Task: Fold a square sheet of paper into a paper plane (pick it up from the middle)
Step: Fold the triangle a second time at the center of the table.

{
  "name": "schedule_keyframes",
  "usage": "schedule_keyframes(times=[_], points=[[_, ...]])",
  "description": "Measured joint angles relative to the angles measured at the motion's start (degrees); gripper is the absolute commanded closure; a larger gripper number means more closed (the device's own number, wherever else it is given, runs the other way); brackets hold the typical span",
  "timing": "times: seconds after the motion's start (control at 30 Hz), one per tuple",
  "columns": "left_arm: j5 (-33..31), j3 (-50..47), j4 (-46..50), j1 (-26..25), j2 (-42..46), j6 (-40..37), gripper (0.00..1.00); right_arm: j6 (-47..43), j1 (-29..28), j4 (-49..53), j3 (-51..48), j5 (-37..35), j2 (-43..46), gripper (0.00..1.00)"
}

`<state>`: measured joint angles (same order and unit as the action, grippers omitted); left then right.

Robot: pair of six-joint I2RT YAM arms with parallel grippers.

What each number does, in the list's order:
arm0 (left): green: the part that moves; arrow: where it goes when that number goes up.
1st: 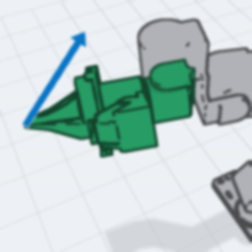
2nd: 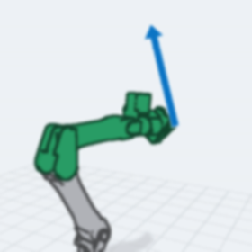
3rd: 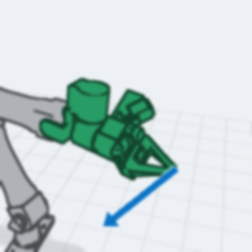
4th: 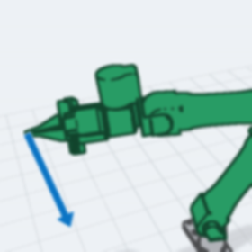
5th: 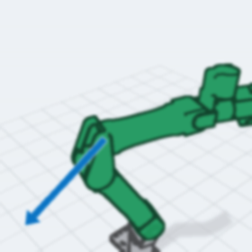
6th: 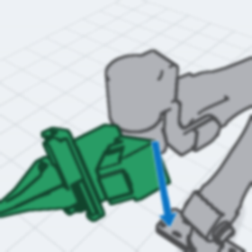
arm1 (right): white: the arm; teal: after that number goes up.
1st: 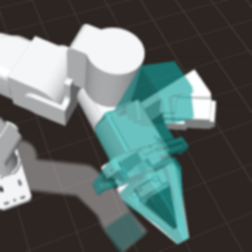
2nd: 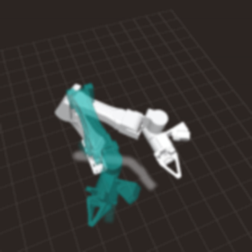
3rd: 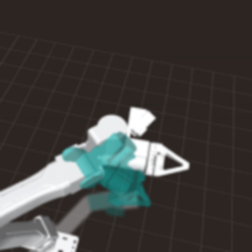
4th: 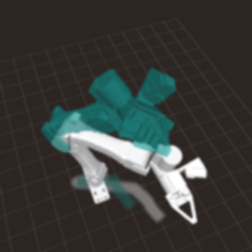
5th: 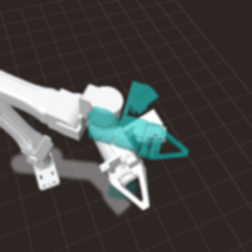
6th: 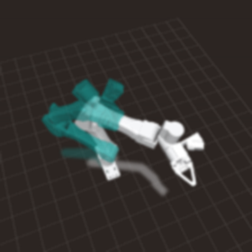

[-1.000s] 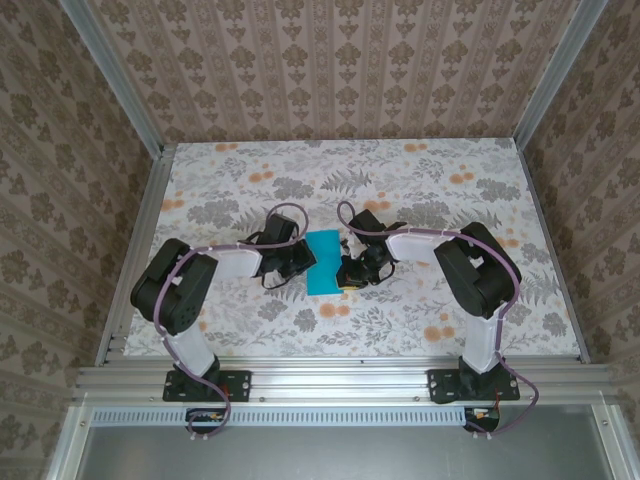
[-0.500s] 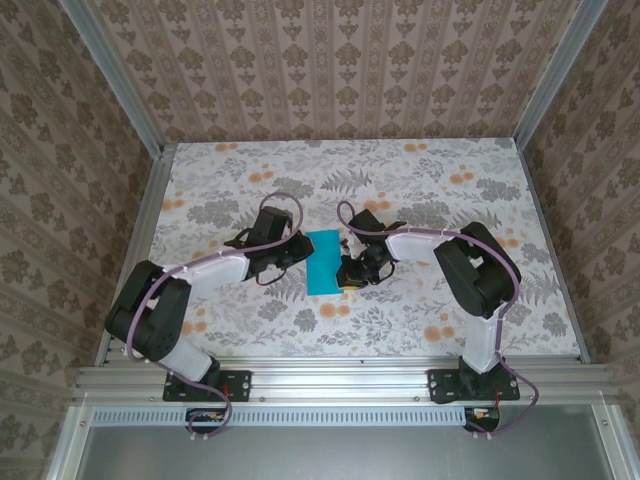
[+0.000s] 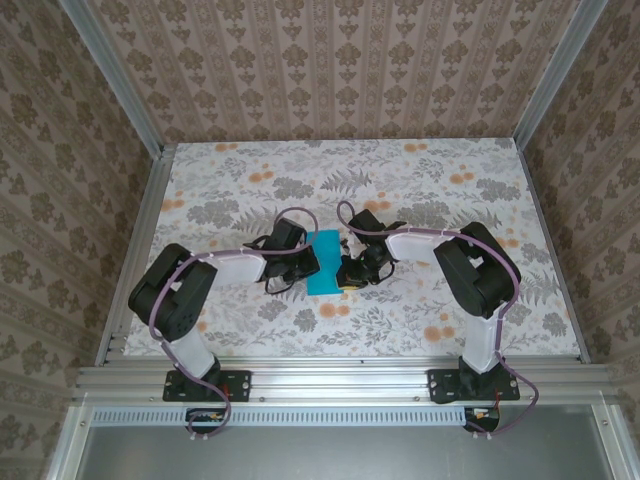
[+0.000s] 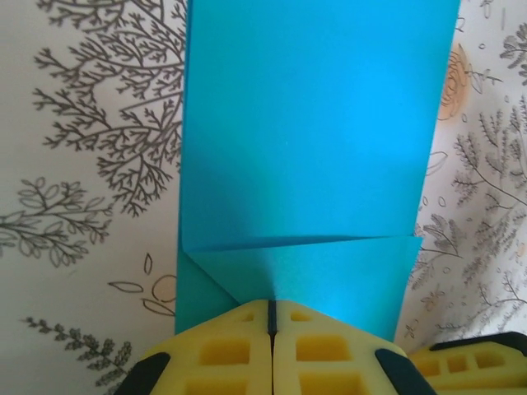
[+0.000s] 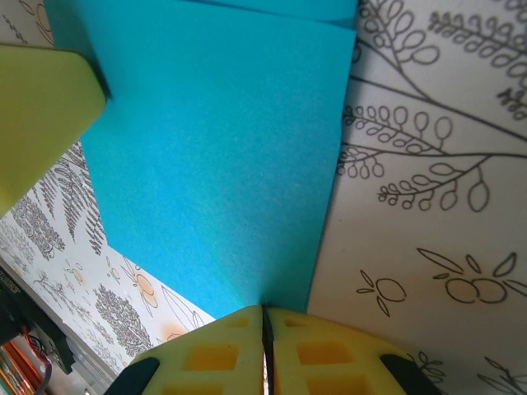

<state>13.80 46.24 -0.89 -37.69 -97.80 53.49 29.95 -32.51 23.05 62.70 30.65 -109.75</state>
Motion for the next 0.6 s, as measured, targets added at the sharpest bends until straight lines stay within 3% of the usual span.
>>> schedule_keyframes(times=[0.3,0.6], points=[[-0.3,0.4,0.5,0.0,-0.4,0.5,0.96,0.3,0.0,0.4,0.3,-0.3,2.3,0.88],[-0.2,0.5,0.8,0.0,-0.6,1.8,0.97,2.4,0.0,-1.9,7.1,-0.1,0.2,0.88]])
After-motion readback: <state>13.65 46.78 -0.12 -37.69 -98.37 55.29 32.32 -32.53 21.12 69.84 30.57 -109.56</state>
